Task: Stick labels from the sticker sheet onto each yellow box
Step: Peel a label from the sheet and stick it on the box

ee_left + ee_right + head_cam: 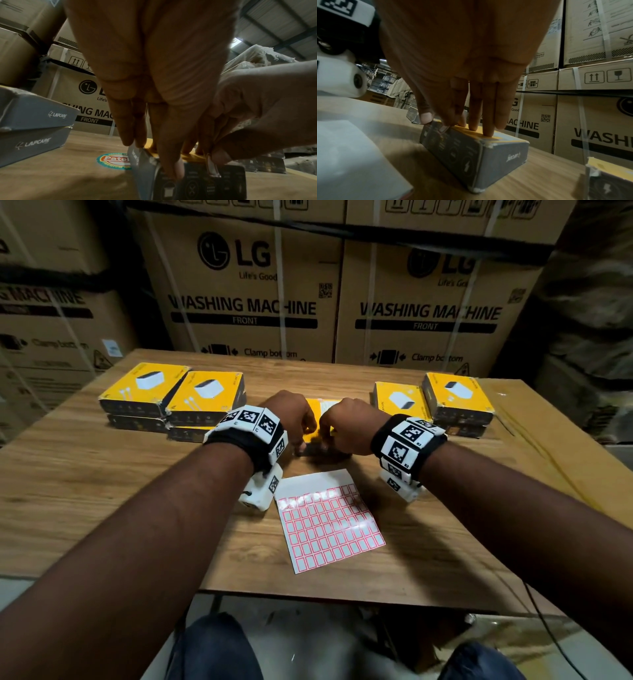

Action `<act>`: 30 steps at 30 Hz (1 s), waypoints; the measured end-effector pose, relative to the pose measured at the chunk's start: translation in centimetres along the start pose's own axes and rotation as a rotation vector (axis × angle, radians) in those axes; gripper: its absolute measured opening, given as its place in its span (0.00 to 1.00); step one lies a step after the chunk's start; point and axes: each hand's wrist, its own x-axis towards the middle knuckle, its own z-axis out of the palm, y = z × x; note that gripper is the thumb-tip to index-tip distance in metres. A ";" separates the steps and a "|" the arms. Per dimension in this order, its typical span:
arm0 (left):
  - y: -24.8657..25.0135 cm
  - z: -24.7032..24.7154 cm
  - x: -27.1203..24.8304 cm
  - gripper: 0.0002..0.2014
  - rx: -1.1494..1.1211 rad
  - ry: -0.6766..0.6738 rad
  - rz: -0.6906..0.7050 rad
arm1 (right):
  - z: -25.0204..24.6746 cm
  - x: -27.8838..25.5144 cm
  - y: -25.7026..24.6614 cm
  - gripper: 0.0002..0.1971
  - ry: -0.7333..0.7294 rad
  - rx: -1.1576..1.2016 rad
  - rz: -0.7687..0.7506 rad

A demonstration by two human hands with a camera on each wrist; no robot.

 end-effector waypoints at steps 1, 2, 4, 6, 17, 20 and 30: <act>0.0 0.0 0.0 0.27 0.002 -0.001 -0.004 | 0.0 0.1 0.0 0.11 -0.003 -0.005 -0.002; 0.0 0.0 0.1 0.27 0.006 -0.003 -0.008 | 0.1 0.1 0.0 0.11 -0.005 -0.012 -0.006; 0.0 0.1 0.2 0.27 0.011 -0.001 -0.020 | 0.2 0.3 0.0 0.11 -0.005 -0.021 -0.006; 0.0 0.2 0.3 0.28 0.013 0.003 -0.030 | 0.4 0.4 0.1 0.11 -0.001 -0.019 0.000; -0.2 0.2 0.7 0.26 0.036 -0.001 -0.017 | 1.2 0.4 0.4 0.09 0.054 -0.033 -0.012; -0.2 0.3 0.8 0.26 0.039 0.004 -0.024 | 1.4 0.4 0.4 0.08 0.082 -0.048 -0.002; -0.3 0.4 0.8 0.25 0.057 0.001 -0.027 | 1.4 0.4 0.2 0.08 0.135 -0.063 0.010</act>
